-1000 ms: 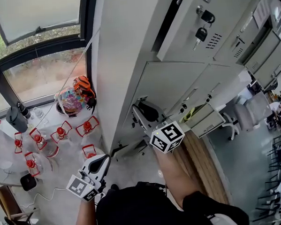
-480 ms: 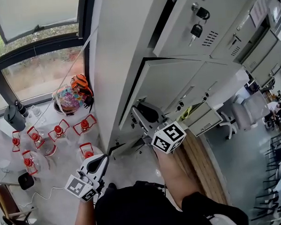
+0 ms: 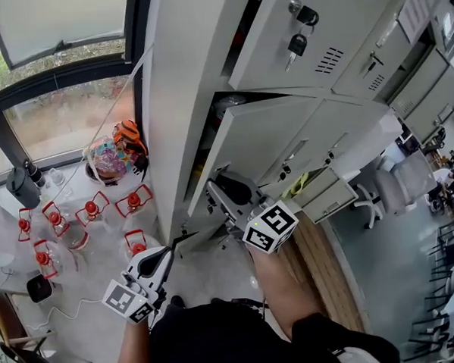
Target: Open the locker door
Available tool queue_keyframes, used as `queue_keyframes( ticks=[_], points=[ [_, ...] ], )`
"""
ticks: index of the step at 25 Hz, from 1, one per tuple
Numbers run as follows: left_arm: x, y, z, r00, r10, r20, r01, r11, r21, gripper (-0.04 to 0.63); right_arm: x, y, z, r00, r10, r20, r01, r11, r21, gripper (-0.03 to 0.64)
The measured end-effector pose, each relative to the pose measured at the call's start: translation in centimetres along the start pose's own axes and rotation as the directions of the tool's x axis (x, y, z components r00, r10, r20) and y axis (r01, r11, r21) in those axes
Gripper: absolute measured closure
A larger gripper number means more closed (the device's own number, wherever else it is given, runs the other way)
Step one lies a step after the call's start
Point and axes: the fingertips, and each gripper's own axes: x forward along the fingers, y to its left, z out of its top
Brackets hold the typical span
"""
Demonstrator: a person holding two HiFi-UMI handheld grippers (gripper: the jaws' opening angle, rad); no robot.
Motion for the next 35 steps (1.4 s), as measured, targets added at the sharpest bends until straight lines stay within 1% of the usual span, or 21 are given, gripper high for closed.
queue_keyframes(
  ticks=[5, 9, 14, 27, 35],
  points=[
    [1.2, -1.9, 0.1, 1.0, 0.018, -0.004, -0.018, 1.0, 0.021, 0.577, -1.1, 0.2, 0.0, 0.998, 0.055, 0.019, -0.055, 0.998, 0.016, 0.545],
    [2.3, -3.3, -0.4, 0.999, 0.046, 0.0, -0.046, 0.999, 0.012, 0.577, -2.5, 0.5, 0.1, 0.994, 0.104, 0.029, -0.104, 0.994, 0.015, 0.545],
    [3.0, -5.2, -0.5, 0.998, 0.068, -0.002, -0.068, 0.997, 0.041, 0.577, -4.0, 1.0, 0.2, 0.987, 0.154, 0.04, -0.155, 0.988, 0.021, 0.545],
    [3.4, -9.7, -1.2, 0.991, 0.131, 0.008, -0.132, 0.988, 0.082, 0.577, -7.9, 1.5, 0.2, 0.968, 0.244, 0.053, -0.245, 0.969, 0.026, 0.543],
    [4.3, -12.2, -1.5, 0.985, 0.173, 0.017, -0.174, 0.979, 0.106, 0.577, -10.2, 1.5, 0.2, 0.949, 0.311, 0.059, -0.313, 0.949, 0.028, 0.543]
  ],
)
